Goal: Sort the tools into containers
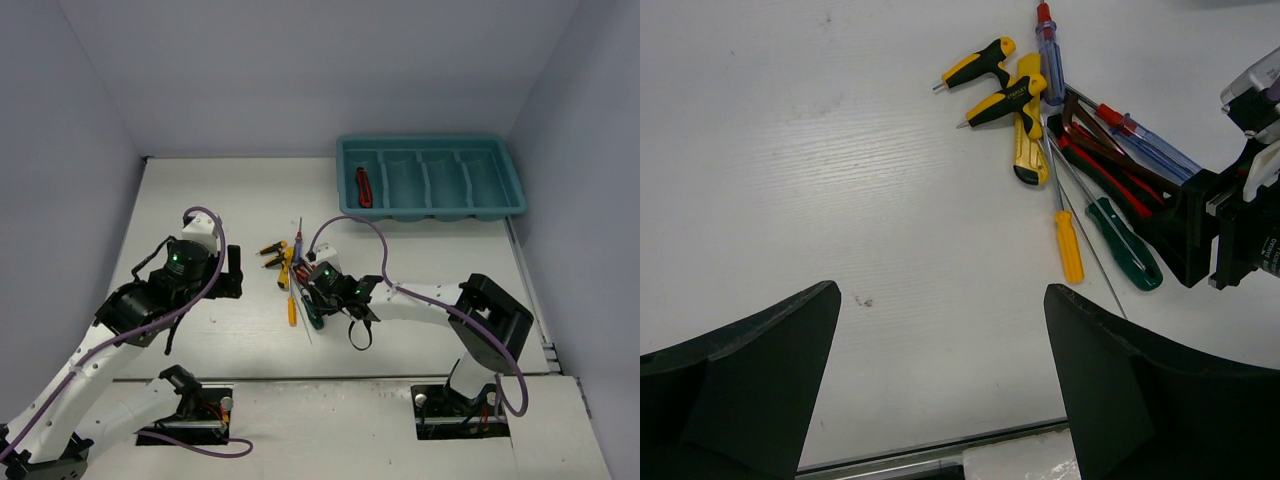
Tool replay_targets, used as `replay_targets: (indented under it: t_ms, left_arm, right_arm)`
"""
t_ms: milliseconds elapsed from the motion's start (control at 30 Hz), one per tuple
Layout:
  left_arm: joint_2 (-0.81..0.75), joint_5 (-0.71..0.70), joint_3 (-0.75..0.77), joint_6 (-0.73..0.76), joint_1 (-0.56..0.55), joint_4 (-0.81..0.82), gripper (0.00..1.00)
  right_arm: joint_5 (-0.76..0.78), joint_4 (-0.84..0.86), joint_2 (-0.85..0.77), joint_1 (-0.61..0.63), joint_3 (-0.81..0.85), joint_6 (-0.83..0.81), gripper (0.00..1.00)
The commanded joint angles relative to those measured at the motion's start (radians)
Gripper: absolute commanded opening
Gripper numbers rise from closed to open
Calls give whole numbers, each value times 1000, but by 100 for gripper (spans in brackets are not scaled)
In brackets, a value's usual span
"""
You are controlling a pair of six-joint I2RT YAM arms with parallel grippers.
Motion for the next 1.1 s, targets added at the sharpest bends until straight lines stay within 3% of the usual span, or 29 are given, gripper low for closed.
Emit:
replay_targets:
  t_ms: [0, 167, 367, 467, 567, 700, 800, 1067]
  left_arm:
    - [-5, -3, 29, 18, 2, 24, 81]
    - [-3, -3, 21, 24, 2, 24, 81]
    - [-4, -2, 21, 30, 3, 24, 81]
    - [-9, 0, 18, 32, 2, 24, 81]
    - [-14, 1, 16, 34, 2, 24, 81]
    - [-22, -2, 15, 39, 3, 24, 81]
    - [-25, -3, 18, 44, 2, 24, 81]
    - [-11, -9, 28, 47, 4, 27, 81]
  right_arm:
    - [40, 37, 8, 6, 11, 10, 39]
    - [49, 47, 47, 4, 5, 7, 40]
    - [49, 60, 98, 6, 6, 1, 53]
    - [46, 68, 121, 4, 12, -4, 53]
    - [46, 71, 110, 6, 17, -11, 44]
    - [55, 68, 41, 6, 10, -23, 15]
    - [57, 64, -57, 6, -3, -35, 2]
    - [126, -68, -315, 1, 100, -85, 0]
